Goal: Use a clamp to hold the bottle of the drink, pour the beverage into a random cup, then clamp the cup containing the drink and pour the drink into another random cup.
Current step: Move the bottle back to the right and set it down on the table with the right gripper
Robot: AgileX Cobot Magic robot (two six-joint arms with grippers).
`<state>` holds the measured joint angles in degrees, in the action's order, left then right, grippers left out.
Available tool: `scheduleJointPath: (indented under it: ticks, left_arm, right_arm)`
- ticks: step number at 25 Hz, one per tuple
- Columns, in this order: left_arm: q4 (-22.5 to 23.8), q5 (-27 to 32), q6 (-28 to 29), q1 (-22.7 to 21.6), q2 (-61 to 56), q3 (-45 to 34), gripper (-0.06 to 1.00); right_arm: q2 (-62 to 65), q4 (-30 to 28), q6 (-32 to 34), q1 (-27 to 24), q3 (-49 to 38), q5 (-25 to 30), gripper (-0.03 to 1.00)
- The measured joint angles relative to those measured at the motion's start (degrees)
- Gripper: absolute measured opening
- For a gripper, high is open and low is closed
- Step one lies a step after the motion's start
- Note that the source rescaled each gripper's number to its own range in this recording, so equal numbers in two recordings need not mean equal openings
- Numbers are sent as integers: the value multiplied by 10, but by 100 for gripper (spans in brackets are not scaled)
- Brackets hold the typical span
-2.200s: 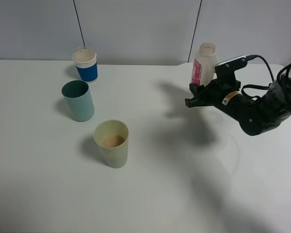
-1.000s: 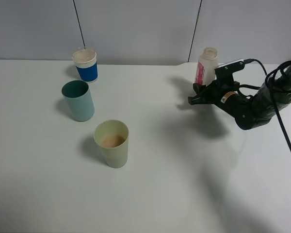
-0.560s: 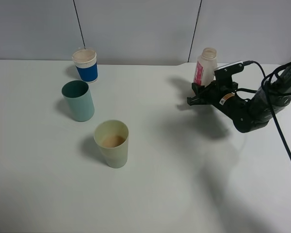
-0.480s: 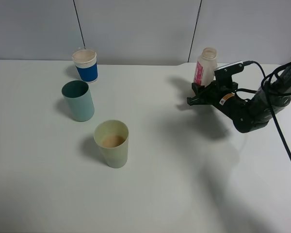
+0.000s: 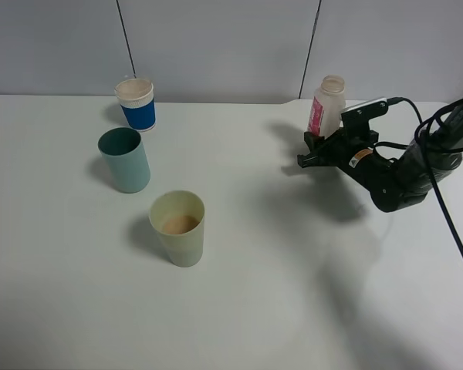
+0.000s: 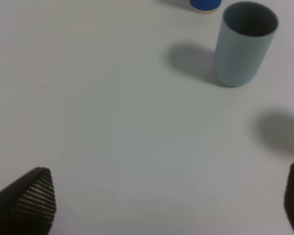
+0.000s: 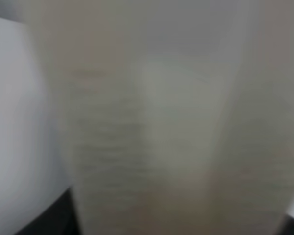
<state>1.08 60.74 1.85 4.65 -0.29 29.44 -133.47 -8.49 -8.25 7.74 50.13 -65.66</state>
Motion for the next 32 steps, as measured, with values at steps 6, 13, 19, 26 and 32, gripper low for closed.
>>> scheduleJointPath:
  ticks: [6,13,19,26,32]
  left_arm:
    - [0,0,0,0,0,0,95]
    - [0,0,0,0,0,0,95]
    - [0,0,0,0,0,0,95]
    - [0,0,0,0,0,0,95]
    - [0,0,0,0,0,0,95]
  right_arm:
    - [-6,0,1,0,-4,7,22]
    - [0,0,2,0,-4,7,46]
    - [27,13,-1,1,-4,14,58]
    - [69,15,-6,10,-5,64,61]
    - [101,15,-14,14,-5,100,62]
